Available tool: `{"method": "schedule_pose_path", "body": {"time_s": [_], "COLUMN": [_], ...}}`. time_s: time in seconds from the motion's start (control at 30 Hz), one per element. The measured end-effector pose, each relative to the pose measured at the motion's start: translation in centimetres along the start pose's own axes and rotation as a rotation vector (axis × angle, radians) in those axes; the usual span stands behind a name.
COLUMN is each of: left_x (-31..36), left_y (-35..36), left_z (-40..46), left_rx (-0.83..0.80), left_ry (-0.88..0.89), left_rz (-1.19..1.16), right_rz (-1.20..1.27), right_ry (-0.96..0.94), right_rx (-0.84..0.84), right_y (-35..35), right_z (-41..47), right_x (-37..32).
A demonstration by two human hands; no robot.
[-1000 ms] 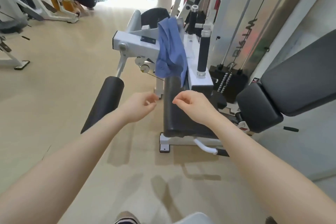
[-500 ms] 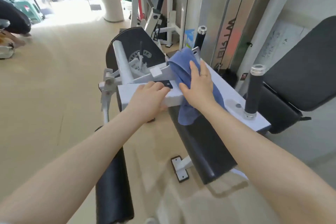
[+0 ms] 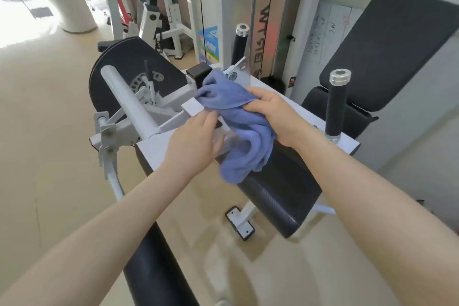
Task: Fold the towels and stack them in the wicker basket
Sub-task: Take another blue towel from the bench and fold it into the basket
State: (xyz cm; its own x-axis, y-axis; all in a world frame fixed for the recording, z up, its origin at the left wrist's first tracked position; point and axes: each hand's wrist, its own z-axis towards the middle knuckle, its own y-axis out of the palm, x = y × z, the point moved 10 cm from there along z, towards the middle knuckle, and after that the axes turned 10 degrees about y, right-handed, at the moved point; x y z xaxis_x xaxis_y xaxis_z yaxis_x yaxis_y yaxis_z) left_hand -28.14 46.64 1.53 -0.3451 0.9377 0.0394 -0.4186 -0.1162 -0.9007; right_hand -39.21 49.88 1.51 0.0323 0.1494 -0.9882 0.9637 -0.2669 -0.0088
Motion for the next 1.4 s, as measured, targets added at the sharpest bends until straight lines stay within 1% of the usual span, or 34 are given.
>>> {"method": "schedule_pose_path", "body": {"time_s": [0.03, 0.1, 0.13, 0.17, 0.23, 0.27, 0.3, 0.37, 0.43, 0.53, 0.57, 0.63, 0.73, 0.8, 0.87, 1.1, 1.2, 1.23, 1.27, 1.33, 1.37, 1.4], "left_x": [0.4, 2.7, 3.9, 5.0, 7.8, 9.9, 12.3, 17.0, 21.9, 31.6, 35.3, 42.3, 52.0, 58.3, 64.5, 85.8, 93.3, 95.8, 98.3, 103.0, 105.5, 107.8], "left_y": [-1.8, -4.9, -6.0, -6.8, -7.2, -6.7, -6.0, -3.7, -1.4, 2.2, 3.2, 5.2, 7.7, 8.7, 9.1, 8.7, 8.9, 9.2, 9.5, 10.2, 10.8, 11.3], "left_z": [0.3, 1.2, 1.8, 2.6, 4.5, 5.3, 5.9, 7.0, 7.9, 8.5, 8.5, 8.5, 8.6, 8.5, 8.4, 7.7, 7.4, 7.3, 7.4, 7.8, 8.2, 8.8], "left_rx": [0.137, 0.342, 0.405, 0.431, 0.365, 0.288, 0.206, 0.054, -0.051, -0.199, -0.248, -0.314, -0.35, -0.336, -0.326, -0.359, -0.401, -0.415, -0.429, -0.445, -0.457, -0.477], "left_ry": [0.021, 0.16, 0.215, 0.231, 0.228, 0.244, 0.271, 0.316, 0.361, 0.528, 0.591, 0.66, 0.698, 0.723, 0.765, 1.074, 1.124, 1.133, 1.147, 1.174, 1.183, 1.181], "left_rz": [-0.069, -0.159, -0.236, -0.325, -0.518, -0.565, -0.553, -0.556, -0.645, -0.708, -0.712, -0.731, -0.783, -0.843, -0.887, -0.945, -1.014, -1.036, -1.055, -1.091, -1.112, -1.134], "right_rz": [0.042, 0.092, 0.114, 0.14, 0.206, 0.249, 0.29, 0.374, 0.421, 0.342, 0.342, 0.373, 0.427, 0.368, 0.285, 0.385, 0.505, 0.504, 0.41, 0.069, -0.083, -0.18], "right_ry": [-0.044, -0.109, -0.127, -0.132, -0.141, -0.153, -0.165, -0.138, -0.053, 0.036, 0.064, 0.122, 0.229, 0.229, 0.257, 0.369, 0.439, 0.444, 0.456, 0.506, 0.537, 0.579], "right_rx": [-0.015, -0.023, -0.03, -0.044, -0.058, -0.047, -0.025, 0.079, 0.192, 0.442, 0.507, 0.645, 0.902, 1.143, 1.309, 1.633, 1.751, 1.817, 1.909, 2.062, 2.092, 2.066], "right_y": [-0.4, -1.7, -2.3, -2.8, -4.4, -5.7, -7.1, -10.7, -14.4, -21.3, -23.5, -27.9, -33.8, -37.8, -40.9, -46.7, -48.6, -49.5, -50.6, -53.2, -54.7, -56.3], "right_z": [-1.1, -3.9, -5.3, -6.6, -9.1, -10.3, -11.7, -14.7, -18.4, -25.8, -28.6, -34.6, -44.4, -51.6, -58.4, -78.0, -84.9, -87.4, -90.0, -94.4, -96.0, -97.2], "right_x": [-0.9, -1.9, -2.0, -2.0, -2.0, -2.0, -2.1, -1.1, 1.3, 5.2, 6.4, 9.3, 13.5, 15.0, 16.4, 20.6, 22.2, 22.5, 22.4, 21.4, 20.9, 20.7]}}
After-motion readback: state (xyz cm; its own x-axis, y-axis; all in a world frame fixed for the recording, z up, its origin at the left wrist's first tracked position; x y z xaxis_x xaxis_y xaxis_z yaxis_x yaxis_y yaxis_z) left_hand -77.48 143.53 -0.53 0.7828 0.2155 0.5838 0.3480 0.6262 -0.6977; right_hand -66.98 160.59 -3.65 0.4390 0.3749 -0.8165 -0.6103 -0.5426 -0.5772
